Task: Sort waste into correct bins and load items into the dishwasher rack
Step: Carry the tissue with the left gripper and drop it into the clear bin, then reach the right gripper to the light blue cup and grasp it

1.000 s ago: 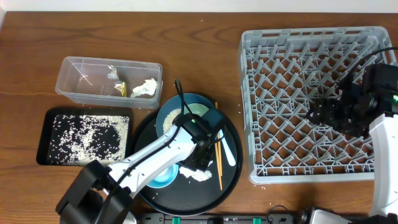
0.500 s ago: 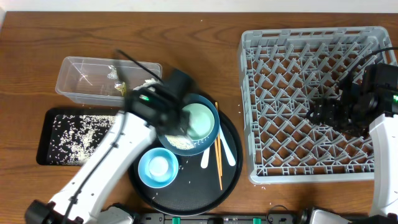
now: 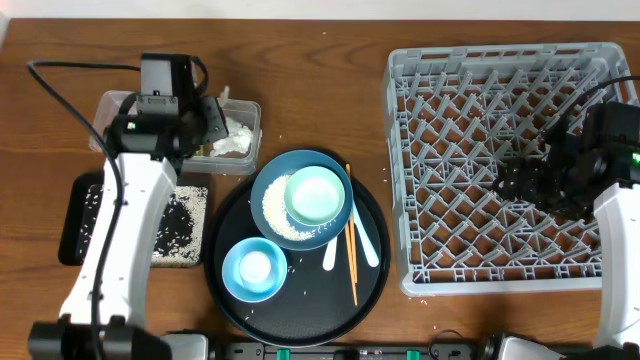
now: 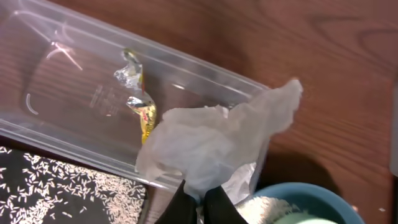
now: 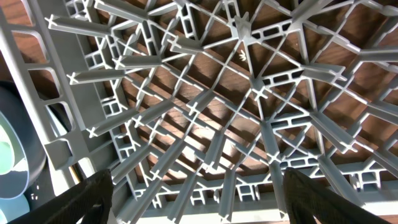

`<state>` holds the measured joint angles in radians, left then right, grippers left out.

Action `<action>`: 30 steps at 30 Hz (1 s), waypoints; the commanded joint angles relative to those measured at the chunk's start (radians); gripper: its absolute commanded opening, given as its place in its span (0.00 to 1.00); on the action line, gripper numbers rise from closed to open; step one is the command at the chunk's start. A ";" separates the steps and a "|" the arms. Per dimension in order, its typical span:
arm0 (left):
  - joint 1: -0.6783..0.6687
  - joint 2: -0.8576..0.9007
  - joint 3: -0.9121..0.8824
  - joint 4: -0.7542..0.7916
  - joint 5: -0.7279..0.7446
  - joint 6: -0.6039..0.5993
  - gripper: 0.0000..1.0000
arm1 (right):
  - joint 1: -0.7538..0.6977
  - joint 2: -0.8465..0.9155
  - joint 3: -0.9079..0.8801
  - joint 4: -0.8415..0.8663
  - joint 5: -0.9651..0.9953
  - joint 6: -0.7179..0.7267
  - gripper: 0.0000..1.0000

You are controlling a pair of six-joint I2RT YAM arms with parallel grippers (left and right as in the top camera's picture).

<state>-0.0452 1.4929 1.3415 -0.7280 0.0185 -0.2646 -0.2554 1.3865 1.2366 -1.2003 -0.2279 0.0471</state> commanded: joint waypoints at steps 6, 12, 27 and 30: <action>0.041 0.095 0.018 0.005 -0.012 0.008 0.37 | 0.008 -0.001 0.009 -0.002 0.003 -0.011 0.82; 0.076 0.070 0.019 -0.059 -0.012 0.008 0.64 | 0.008 -0.001 0.009 0.004 0.003 -0.012 0.82; 0.441 0.041 0.016 -0.459 0.000 -0.202 0.76 | 0.356 -0.001 0.086 0.034 -0.075 -0.162 0.85; 0.494 0.041 0.016 -0.484 0.000 -0.249 0.80 | 0.508 -0.001 0.091 0.107 -0.075 -0.164 0.90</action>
<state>0.4160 1.5501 1.3418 -1.1957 0.0193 -0.4366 0.1574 1.3865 1.3045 -1.1149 -0.2867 -0.0811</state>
